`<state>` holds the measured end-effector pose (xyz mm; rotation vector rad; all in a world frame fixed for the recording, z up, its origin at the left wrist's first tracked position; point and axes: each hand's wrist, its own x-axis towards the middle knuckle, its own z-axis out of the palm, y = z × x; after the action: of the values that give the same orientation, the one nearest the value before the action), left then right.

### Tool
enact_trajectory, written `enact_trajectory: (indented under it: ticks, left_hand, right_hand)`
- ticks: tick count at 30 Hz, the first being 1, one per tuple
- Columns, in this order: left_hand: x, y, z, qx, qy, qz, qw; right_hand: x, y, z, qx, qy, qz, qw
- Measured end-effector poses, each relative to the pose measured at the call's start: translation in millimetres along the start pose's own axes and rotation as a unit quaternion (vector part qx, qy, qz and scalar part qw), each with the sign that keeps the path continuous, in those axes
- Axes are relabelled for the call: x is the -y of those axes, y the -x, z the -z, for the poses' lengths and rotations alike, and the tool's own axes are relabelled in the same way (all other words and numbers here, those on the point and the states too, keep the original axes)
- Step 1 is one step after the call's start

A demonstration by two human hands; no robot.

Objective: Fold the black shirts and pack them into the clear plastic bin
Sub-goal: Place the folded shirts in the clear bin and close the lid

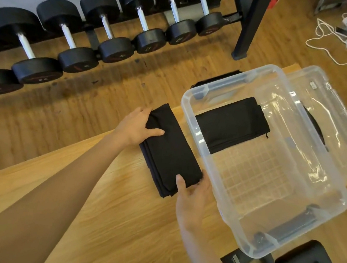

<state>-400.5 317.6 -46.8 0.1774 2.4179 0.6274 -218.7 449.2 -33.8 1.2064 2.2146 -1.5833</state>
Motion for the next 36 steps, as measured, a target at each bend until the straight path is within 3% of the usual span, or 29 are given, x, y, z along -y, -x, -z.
enact_trajectory:
  ticks: [4, 8, 13, 20, 24, 28, 36]
  left_hand:
    - [-3, -3, 5, -0.009, -0.024, -0.002, 1.0]
    - [-4, 0, 2, -0.033, -0.006, 0.005, 0.999]
    - [-5, 3, 1, -0.004, 0.011, 0.076, 0.997]
    - [18, 28, -6, 0.103, 0.095, 0.141, 0.98]
    - [32, 52, -18, 0.074, 0.181, 0.1, 0.976]
    - [38, 88, -18, 0.058, 0.297, 0.082, 0.95]
    - [30, 157, 6, -0.012, 0.398, 0.08, 0.914]
  right_hand:
    - [9, -5, 3, 0.023, -0.128, -0.108, 0.986]
    - [18, -12, 4, 0.043, -0.184, -0.205, 0.961]
    - [23, -15, 8, 0.058, -0.214, -0.248, 0.943]
    - [10, -11, 25, 0.082, -0.199, -0.242, 0.946]
    - [9, -2, 29, 0.096, -0.162, -0.216, 0.958]
    - [14, 12, 33, 0.113, -0.144, -0.167, 0.969]
    - [35, 47, 64, 0.145, -0.14, -0.049, 0.978]
